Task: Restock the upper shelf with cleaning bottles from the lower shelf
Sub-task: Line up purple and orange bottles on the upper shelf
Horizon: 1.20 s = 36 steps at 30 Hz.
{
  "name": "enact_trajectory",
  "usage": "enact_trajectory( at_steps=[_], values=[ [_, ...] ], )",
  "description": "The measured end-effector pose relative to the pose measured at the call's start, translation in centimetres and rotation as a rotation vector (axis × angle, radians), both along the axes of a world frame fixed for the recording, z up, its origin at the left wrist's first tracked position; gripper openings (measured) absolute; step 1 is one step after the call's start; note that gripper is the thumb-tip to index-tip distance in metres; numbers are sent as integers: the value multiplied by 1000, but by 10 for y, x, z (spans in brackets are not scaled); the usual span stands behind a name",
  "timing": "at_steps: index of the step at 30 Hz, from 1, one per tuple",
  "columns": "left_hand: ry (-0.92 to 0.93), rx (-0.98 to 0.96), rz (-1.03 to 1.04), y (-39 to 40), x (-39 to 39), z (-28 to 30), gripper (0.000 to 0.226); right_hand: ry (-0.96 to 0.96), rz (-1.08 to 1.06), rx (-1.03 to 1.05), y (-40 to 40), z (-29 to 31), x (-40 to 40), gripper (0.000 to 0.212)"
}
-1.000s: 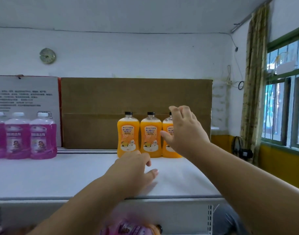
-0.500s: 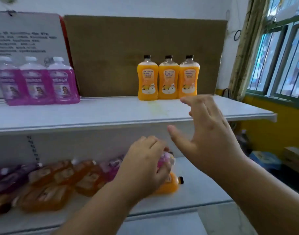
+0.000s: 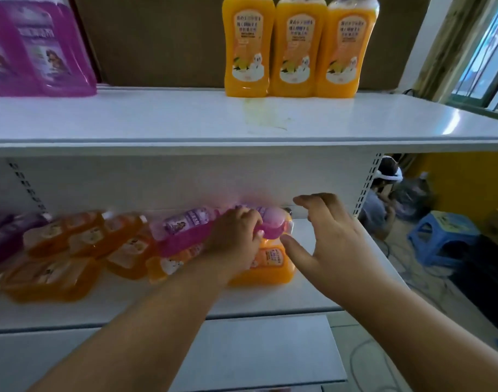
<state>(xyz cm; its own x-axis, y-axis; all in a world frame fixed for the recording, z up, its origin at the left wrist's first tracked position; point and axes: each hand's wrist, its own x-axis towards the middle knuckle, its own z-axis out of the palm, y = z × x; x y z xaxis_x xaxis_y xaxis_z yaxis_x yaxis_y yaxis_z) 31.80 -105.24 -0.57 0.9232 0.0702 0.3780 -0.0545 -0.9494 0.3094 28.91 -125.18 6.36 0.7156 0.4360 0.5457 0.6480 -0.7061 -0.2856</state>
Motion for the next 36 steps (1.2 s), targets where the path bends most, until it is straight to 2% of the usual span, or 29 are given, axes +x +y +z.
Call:
enact_trajectory(
  at_steps=[3,5,7,10,12,14,16,18,21,23,27,30,33,36],
  values=[
    [39,119,30,4,46,-5,57,31,15,-28,-4,-9,27,58],
    [205,150,42,8,69,-6,83,50,43,-25,-8,-14,42,58],
    [376,192,52,12,87,-4,98,50,64,-24,-12,-19,54,59],
    [466,356,53,11,102,2,109,40,91,-15,-17,-25,68,58],
    [461,449,40,5,102,4,106,57,121,13,-18,-28,75,56],
    [418,431,31,-1,93,3,98,80,142,42,-16,-31,81,55],
    [277,296,45,-1,73,1,92,92,162,75,-12,-35,85,53],
    [98,25,104,3,44,5,87,88,188,112,-5,-38,86,50],
    [-53,-436,298,16,-10,23,78,97,194,194,13,-45,85,45],
    [-161,-608,366,31,-51,28,75,138,173,238,30,-51,82,41],
    [-358,-827,247,58,-128,37,68,321,151,197,90,-70,70,37],
    [-343,-938,159,85,-164,42,71,516,57,132,154,-82,62,55],
    [-303,-970,133,119,-189,45,76,708,-82,88,215,-92,61,83],
    [-282,-984,89,148,-206,45,73,708,-265,61,257,-96,56,90]
  ],
)
